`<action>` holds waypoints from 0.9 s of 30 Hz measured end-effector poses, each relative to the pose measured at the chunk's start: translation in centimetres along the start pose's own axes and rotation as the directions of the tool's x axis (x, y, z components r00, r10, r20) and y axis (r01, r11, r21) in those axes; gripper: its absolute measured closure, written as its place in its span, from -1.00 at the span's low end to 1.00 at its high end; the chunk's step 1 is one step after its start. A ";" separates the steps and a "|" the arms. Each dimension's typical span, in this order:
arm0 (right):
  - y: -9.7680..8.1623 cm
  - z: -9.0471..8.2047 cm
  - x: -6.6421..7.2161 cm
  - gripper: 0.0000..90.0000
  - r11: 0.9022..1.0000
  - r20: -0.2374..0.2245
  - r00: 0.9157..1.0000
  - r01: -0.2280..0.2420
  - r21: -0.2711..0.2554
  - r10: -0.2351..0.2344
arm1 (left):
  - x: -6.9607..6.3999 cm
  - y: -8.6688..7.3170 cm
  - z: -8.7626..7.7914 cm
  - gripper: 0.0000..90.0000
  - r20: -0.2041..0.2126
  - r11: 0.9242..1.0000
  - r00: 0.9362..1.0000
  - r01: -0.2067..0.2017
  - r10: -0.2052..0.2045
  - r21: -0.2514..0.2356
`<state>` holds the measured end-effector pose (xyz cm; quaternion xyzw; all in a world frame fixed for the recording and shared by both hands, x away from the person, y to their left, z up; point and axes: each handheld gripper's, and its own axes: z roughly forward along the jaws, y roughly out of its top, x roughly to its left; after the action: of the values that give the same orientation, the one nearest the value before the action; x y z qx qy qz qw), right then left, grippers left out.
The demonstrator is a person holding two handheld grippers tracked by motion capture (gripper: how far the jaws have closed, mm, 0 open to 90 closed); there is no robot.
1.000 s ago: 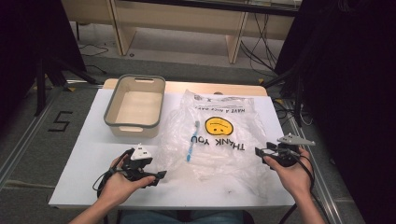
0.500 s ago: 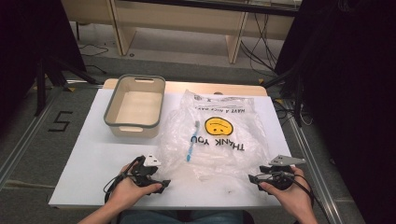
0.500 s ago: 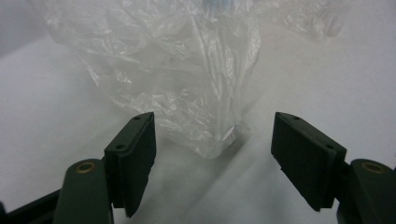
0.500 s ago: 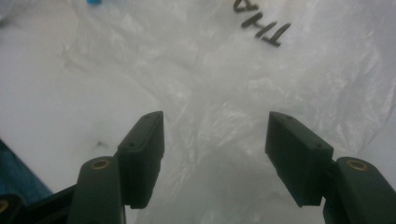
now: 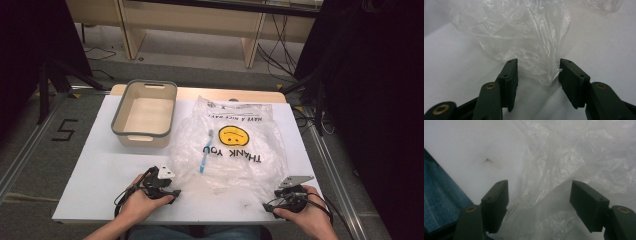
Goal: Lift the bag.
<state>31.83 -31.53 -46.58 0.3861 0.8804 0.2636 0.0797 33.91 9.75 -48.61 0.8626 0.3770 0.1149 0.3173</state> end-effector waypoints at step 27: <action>-0.7 -0.4 -1.3 0.90 0.999 0.075 0.997 -0.034 0.010 0.034 | 0.2 0.5 0.1 0.95 0.017 1.000 1.000 -0.022 0.021 0.015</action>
<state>32.11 -33.05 -46.66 0.4110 0.8716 0.2455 0.1057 34.37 9.59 -48.40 0.8699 0.3657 0.1080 0.3127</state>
